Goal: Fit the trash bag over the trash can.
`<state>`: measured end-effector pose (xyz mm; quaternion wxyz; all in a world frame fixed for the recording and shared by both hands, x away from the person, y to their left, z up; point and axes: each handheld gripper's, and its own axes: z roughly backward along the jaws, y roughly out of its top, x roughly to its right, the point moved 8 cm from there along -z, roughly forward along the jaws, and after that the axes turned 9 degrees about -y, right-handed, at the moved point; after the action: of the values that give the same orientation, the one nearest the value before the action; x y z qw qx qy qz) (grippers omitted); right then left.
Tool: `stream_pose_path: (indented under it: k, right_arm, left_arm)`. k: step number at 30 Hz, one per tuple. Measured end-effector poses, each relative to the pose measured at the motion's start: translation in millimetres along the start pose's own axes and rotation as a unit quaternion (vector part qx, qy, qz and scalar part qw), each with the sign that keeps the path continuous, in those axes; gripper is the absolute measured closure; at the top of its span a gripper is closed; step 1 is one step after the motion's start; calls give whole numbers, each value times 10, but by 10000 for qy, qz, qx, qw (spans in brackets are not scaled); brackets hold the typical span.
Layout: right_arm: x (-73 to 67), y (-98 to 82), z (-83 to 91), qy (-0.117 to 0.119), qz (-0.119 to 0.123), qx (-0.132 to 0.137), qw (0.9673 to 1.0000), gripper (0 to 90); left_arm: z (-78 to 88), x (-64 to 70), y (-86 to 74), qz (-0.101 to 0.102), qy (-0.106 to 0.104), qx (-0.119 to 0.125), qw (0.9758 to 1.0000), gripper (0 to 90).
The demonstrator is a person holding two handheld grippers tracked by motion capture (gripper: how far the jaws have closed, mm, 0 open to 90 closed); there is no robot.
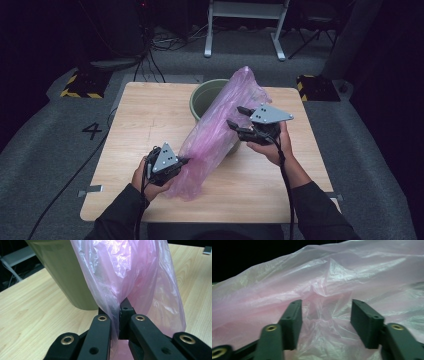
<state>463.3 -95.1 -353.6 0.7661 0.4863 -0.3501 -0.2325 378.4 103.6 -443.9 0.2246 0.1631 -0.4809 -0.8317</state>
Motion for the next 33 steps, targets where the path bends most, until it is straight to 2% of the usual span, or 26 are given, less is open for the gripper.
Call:
stream_pose_path:
  k: [5,6,8,13,17,20,23,24,25,26,29,33]
  right_arm:
    - [123,17,34,-153,-69,-6,9999,414]
    - [189,24,27,-196,-114,-54,9997,466]
    - [232,19,-1,-270,-114,-139,9995,496]
    - [234,-6,-97,-165,-159,-318,9992,569]
    - [181,-7,-235,-29,-237,-566,9981,523]
    - [188,18,-248,-80,-172,-570,9982,496]
    - [250,49,-220,-95,-249,-551,9981,487]
    - [288,51,-209,-48,-332,-556,9979,534]
    - [288,51,-209,-48,-332,-556,9979,534]
    - [307,23,-228,-55,-312,-669,9973,599]
    - [292,-9,-279,-7,-298,-795,9964,642]
    - [208,19,-317,144,-263,-805,9963,588]
  left_arm:
    - [79,2,20,-40,37,65,10000,893]
    - [116,-10,23,-39,95,84,9999,893]
    - [145,-25,29,-46,118,95,9999,893]
    - [182,-68,67,-63,189,153,9997,893]
    - [218,-118,103,-59,257,202,9994,893]
    - [300,-148,129,-76,329,277,9990,893]
    - [357,-181,144,-81,378,303,9988,892]
    - [375,-205,159,-70,386,305,9988,892]
    - [375,-205,159,-70,386,305,9988,892]
    - [373,-218,183,-88,404,302,9987,892]
    - [374,-239,234,-139,461,322,9983,892]
    - [414,-247,296,-185,481,396,9979,892]
